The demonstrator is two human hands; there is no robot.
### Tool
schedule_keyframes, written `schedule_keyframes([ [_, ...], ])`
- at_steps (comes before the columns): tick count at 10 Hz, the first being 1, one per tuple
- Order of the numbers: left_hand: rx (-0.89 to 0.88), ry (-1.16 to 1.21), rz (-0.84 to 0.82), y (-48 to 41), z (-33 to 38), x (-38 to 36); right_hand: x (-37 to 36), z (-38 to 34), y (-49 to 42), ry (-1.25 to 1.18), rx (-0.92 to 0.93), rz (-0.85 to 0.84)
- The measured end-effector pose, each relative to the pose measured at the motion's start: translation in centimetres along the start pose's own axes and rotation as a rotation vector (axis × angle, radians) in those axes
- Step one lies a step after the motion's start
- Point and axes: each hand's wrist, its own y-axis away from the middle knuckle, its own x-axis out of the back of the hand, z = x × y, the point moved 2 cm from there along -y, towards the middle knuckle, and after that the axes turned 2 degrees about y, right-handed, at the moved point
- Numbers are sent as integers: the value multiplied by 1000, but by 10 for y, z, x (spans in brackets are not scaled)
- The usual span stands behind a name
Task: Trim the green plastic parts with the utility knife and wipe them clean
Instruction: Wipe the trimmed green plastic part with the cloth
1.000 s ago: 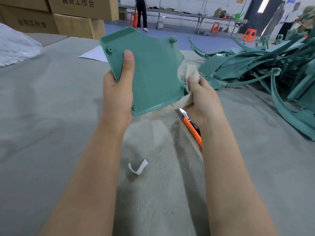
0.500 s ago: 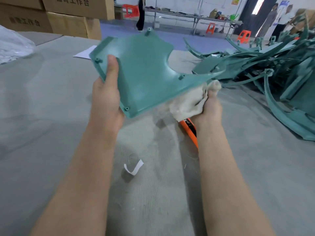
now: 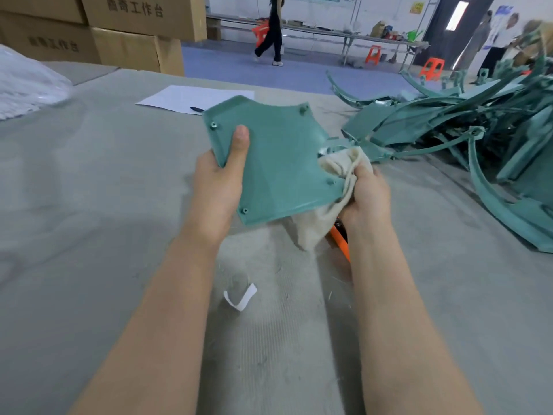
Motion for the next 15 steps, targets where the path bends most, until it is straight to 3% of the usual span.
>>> schedule_keyframes([
  [1,-32,-30,-91,3,3,-8,11,4,-1,148,-57,-32],
  [2,-42,3,-72,3,9,-6,19,4,-5,190,-29,-21],
  [3,-21,31,-5,1,10,2,22,0,-6,53,-115,160],
  [4,9,36,12,-2,9,6,24,3,-10,121,-137,195],
  [6,66,102,13,-6,9,25,29,-1,-16,364,24,203],
  [9,186,125,101,-12,4,33,33,-6,-9,45,-21,242],
  [11,200,142,142,-17,-1,39,22,0,-5,-8,109,285],
  [12,215,144,139,-18,-4,38,16,-5,3,-487,-157,-202],
  [14,250,136,206,-24,-7,51,21,-12,-11,70,53,-85],
  [15,224,110,164,-24,-7,51,26,-10,-13,265,71,-12],
])
